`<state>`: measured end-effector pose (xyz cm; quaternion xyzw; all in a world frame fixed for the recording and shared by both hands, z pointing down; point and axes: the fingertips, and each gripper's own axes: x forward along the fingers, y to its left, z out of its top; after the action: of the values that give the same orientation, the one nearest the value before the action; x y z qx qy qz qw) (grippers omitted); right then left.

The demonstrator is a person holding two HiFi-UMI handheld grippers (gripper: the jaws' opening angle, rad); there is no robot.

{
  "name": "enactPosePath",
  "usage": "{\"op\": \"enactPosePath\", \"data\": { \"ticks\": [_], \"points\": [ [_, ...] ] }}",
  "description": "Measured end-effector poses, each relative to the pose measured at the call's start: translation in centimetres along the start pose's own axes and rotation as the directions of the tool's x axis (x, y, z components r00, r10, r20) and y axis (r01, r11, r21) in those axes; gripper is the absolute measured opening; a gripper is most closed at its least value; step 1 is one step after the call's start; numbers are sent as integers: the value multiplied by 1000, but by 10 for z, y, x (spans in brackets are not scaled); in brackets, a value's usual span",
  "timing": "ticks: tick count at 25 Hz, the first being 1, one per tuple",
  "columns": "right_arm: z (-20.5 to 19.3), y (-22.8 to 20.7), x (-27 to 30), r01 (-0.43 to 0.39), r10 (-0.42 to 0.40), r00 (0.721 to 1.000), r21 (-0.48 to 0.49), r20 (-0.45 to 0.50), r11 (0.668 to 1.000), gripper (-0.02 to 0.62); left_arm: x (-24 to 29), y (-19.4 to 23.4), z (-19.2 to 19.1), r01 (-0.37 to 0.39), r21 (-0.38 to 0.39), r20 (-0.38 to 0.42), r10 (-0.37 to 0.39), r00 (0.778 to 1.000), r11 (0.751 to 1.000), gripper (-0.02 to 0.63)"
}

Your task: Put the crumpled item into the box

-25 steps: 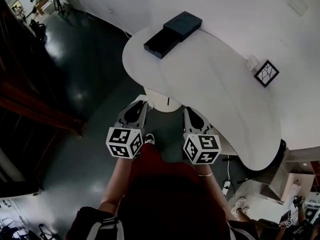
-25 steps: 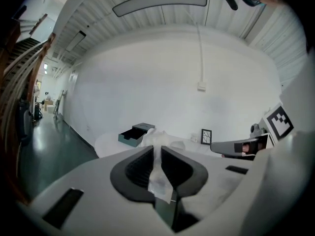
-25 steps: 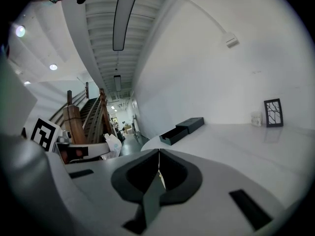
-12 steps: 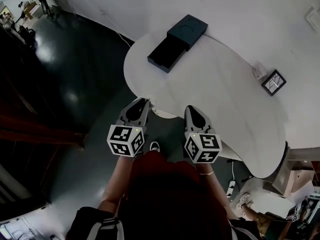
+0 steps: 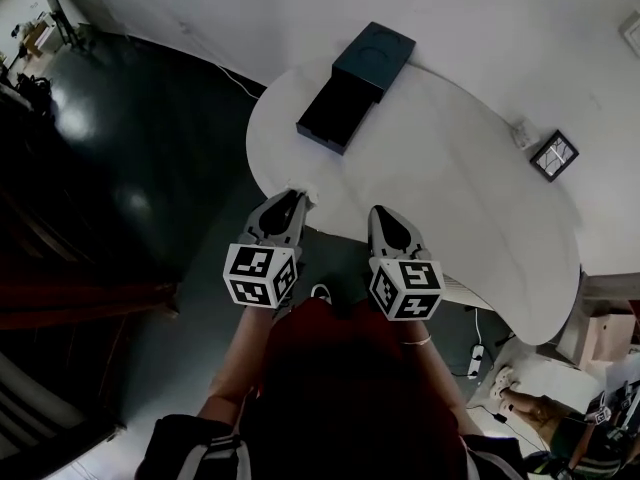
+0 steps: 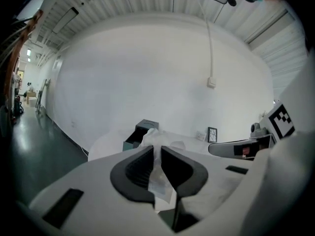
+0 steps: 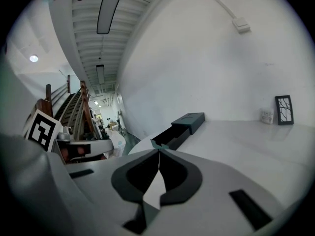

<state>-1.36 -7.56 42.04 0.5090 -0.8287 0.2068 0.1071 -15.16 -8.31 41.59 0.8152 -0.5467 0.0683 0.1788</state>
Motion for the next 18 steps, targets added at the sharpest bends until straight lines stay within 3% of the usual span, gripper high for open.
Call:
{"op": "enactPosePath", "data": {
  "ticks": [7,18],
  "points": [
    [4,-16,17,44,-43,999,16,-17,999,15,29,17,1,13,7,-27,-13,1000,1000,63],
    [31,-39,68,38,-37,999,14,-16,999,15,93,39,29,0,43,-53,2,999,999,63]
  ]
}}
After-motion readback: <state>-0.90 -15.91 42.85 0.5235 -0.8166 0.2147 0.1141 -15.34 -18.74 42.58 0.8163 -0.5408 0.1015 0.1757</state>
